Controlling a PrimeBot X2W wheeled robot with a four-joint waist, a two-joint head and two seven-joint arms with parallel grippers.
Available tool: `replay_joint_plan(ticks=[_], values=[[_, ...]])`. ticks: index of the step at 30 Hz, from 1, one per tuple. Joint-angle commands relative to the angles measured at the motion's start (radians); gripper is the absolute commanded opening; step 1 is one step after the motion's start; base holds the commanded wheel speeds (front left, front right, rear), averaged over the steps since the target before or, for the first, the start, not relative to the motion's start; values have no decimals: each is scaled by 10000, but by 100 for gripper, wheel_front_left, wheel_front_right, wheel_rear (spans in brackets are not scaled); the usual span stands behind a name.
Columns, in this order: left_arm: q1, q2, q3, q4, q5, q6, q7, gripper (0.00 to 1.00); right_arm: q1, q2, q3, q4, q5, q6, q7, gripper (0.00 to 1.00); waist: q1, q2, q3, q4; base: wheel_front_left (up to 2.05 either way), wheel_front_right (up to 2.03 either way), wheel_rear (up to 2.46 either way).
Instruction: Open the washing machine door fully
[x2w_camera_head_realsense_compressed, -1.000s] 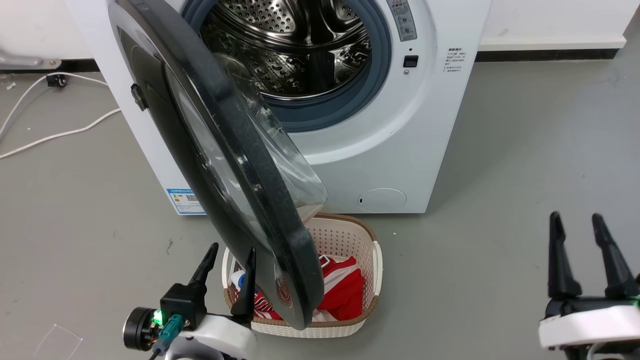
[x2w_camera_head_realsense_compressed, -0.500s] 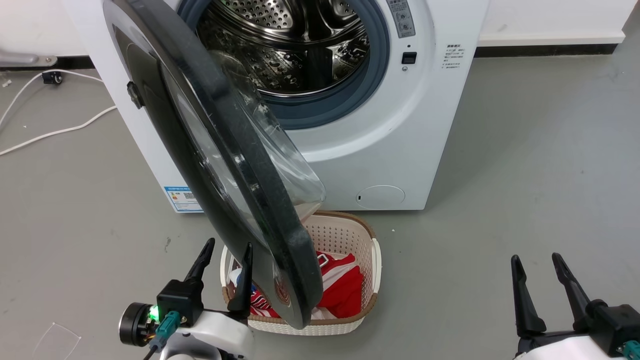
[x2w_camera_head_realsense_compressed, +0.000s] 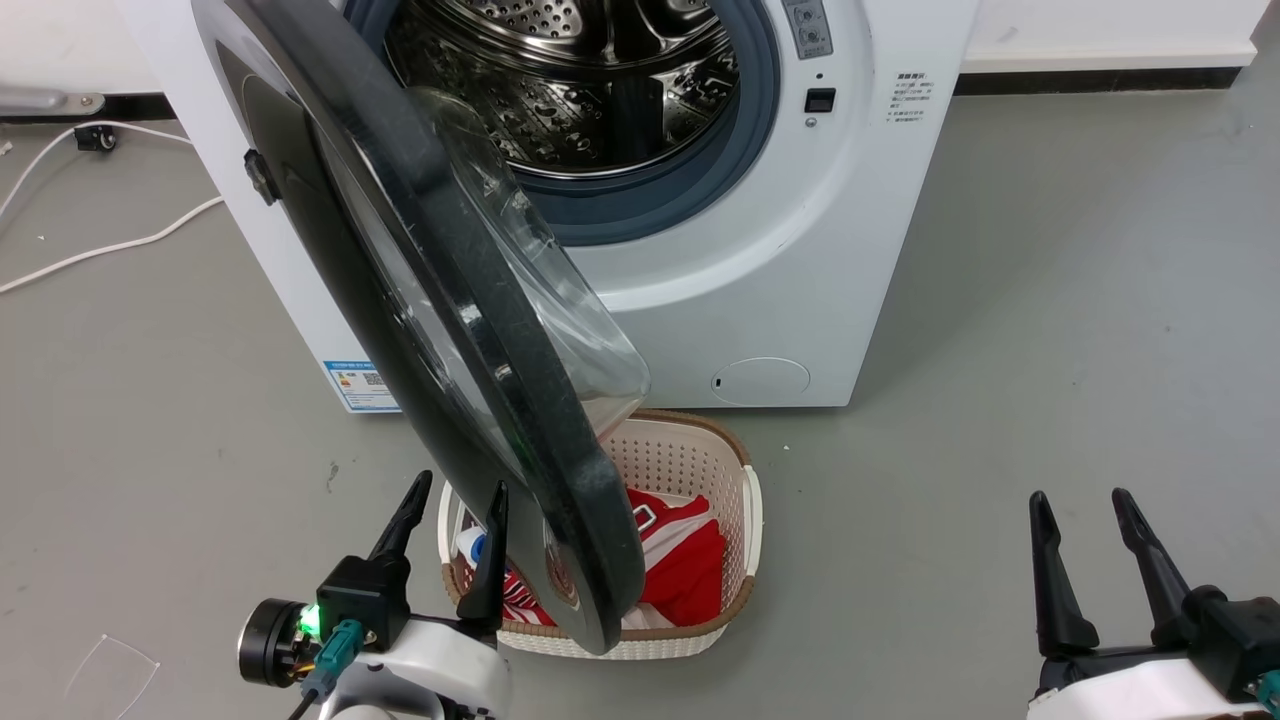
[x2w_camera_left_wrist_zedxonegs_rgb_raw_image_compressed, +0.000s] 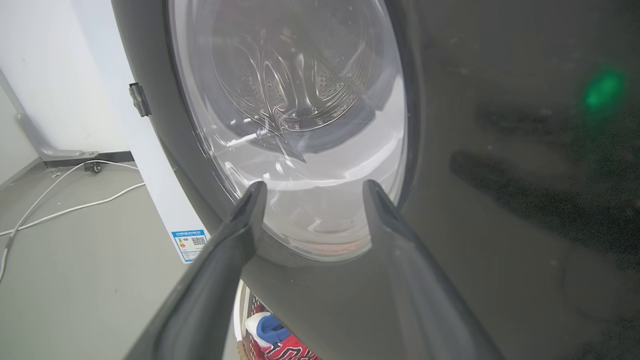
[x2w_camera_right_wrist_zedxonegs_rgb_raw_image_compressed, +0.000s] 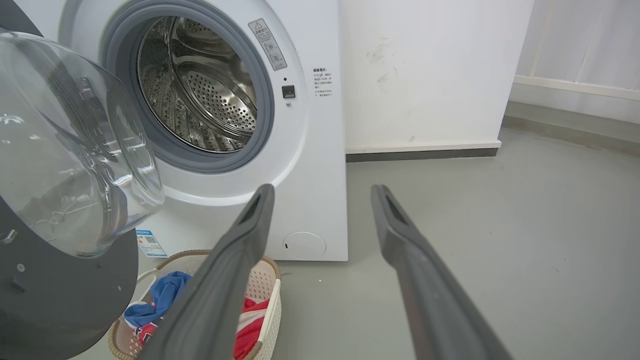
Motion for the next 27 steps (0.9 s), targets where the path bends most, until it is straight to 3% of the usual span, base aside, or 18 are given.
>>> replay_joint_plan(ticks=[1, 5, 6, 7, 8, 9, 27], values=[[-98, -9, -11, -6, 1, -24, -27, 100, -119, 32, -16, -64, -17, -2, 18, 100, -1, -1, 11, 11, 0, 0, 0], [-95, -9, -30, 40, 37, -11, -27, 100, -79, 32, -21, -128, 2, -2, 42, 100, -1, -1, 28, 43, 0, 0, 0], [-97, -9, -27, 30, 31, -13, -27, 94, -65, 32, -17, -136, 11, -2, 44, 100, -1, -1, 24, 52, 0, 0, 0], [-90, -9, -12, 18, -21, -18, -27, 53, -49, 32, -6, -147, 6, -2, 45, 100, -1, -1, 22, 57, 0, 0, 0], [-73, -10, -3, 18, -58, -24, -27, 34, -32, 32, 3, -148, 13, -2, 51, 100, -1, -1, 10, 61, 0, 0, 0], [-46, -10, -12, 26, -76, -36, -27, 0, -11, 32, 10, -155, 28, -2, 55, 100, -1, -1, -5, 64, 0, 0, 0], [-203, 61, 591, -690, -676, 81, -26, 0, 181, 31, -89, -219, 99, -2, 209, 100, -1, -1, -182, 195, 0, 0, 0]])
